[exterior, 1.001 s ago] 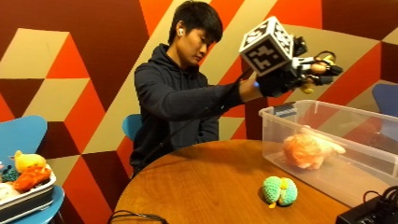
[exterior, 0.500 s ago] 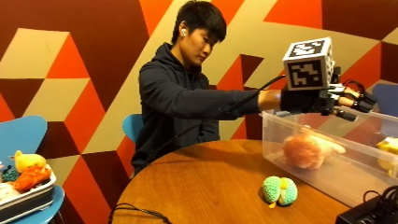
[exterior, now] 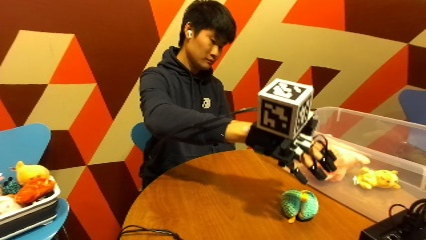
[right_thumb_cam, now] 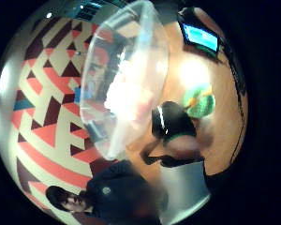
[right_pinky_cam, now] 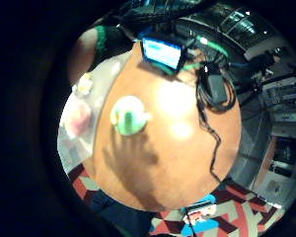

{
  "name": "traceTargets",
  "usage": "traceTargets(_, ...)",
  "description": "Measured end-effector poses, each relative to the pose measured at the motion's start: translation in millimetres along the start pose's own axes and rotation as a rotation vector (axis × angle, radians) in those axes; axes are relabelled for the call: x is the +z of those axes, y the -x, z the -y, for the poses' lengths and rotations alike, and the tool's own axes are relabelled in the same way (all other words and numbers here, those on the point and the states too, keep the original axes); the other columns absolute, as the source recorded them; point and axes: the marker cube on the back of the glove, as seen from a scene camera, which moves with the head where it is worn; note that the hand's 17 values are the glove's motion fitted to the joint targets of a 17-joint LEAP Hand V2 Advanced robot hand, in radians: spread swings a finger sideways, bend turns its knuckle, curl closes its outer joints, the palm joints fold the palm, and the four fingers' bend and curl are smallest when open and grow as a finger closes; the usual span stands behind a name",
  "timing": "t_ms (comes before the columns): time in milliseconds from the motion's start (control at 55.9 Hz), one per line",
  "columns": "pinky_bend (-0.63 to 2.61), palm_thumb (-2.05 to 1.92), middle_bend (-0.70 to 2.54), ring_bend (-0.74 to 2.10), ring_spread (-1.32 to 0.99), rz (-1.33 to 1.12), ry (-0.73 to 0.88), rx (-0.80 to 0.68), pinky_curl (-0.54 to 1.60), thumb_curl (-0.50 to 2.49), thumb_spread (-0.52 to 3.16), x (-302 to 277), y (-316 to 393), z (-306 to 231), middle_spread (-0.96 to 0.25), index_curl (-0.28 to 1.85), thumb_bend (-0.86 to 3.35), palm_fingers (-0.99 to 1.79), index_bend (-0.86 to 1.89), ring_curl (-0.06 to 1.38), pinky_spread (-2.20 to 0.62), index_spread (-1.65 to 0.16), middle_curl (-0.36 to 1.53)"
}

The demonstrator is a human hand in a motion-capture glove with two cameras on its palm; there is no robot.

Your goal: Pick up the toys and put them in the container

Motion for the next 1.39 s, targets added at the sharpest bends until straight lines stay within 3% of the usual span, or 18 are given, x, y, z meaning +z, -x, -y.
traceTargets(214,0.91,0.41,0.09,0.28,0.0,-0.203,0.169,0.0,0.41,0.41,1.4,104.7,-10.4,16.7,0.0,0.45,0.06,0.09,0.18,0.25,0.03,-0.3,0.35)
traceTargets(304,0.97,0.64,0.05,0.8,-0.08,-0.177,0.101,-0.015,0.38,0.47,1.39,112.5,-8.2,15.1,-0.01,0.44,0.18,0.66,0.21,0.34,-0.11,-0.27,0.27)
traceTargets(322,0.95,0.65,0.04,0.8,-0.08,-0.167,0.094,-0.017,0.37,0.47,1.38,111.6,-8.9,14.3,-0.01,0.43,0.18,0.56,0.2,0.33,-0.1,-0.27,0.26)
traceTargets(357,0.93,0.72,0.18,0.98,-0.15,-0.153,0.1,-0.022,0.37,0.49,1.36,109.7,-10.9,11.9,-0.02,0.45,0.21,0.91,0.2,0.4,-0.21,-0.23,0.28)
traceTargets(393,0.88,0.76,0.24,1.01,-0.18,-0.149,0.113,-0.026,0.36,0.52,1.28,107.3,-12.9,8.3,-0.03,0.46,0.2,1.01,0.21,0.41,-0.27,-0.22,0.3)
traceTargets(554,0.82,0.86,0.44,0.95,-0.3,-0.128,0.008,-0.043,0.39,0.67,0.9,56.2,-18.5,-15.5,-0.12,0.61,0.2,1.11,0.4,0.47,-0.38,-0.2,0.41)
traceTargets(894,0.97,0.87,0.71,1.09,-0.41,-0.077,-0.333,-0.197,0.51,0.9,0.38,-97.4,47.0,-61.3,-0.25,0.87,0.26,1.08,0.68,0.59,-0.43,-0.28,0.63)
traceTargets(1072,1.04,0.84,0.8,1.18,-0.44,0.129,-0.441,-0.231,0.56,0.98,0.12,-127.8,99.1,-39.0,-0.27,0.98,0.31,0.99,0.77,0.67,-0.43,-0.28,0.74)
traceTargets(1233,1.09,0.75,0.8,1.2,-0.43,0.237,-0.455,-0.292,0.59,1.01,0.02,-91.4,158.0,10.8,-0.28,1.02,0.28,0.84,0.72,0.71,-0.44,-0.29,0.8)
traceTargets(1287,1.14,0.71,0.71,1.16,-0.41,0.221,-0.424,-0.269,0.6,1.01,0.09,-73.6,168.1,29.7,-0.28,1.03,0.23,0.57,0.59,0.7,-0.43,-0.29,0.79)
traceTargets(1323,1.17,0.66,0.6,1.1,-0.38,0.177,-0.388,-0.24,0.6,1.01,0.27,-60.7,170.8,41.2,-0.25,0.97,0.22,0.25,0.39,0.68,-0.39,-0.29,0.75)
traceTargets(1358,1.09,0.52,0.51,0.87,-0.3,0.116,-0.38,-0.216,0.62,0.96,0.45,-49.5,171.7,49.4,-0.2,0.96,0.15,-0.23,0.45,0.66,-0.28,-0.29,0.72)
traceTargets(1394,1.05,0.43,0.41,0.63,-0.24,0.059,-0.407,-0.203,0.58,0.91,0.57,-42.0,171.6,53.9,-0.15,0.89,0.09,-0.46,0.39,0.59,-0.22,-0.3,0.67)
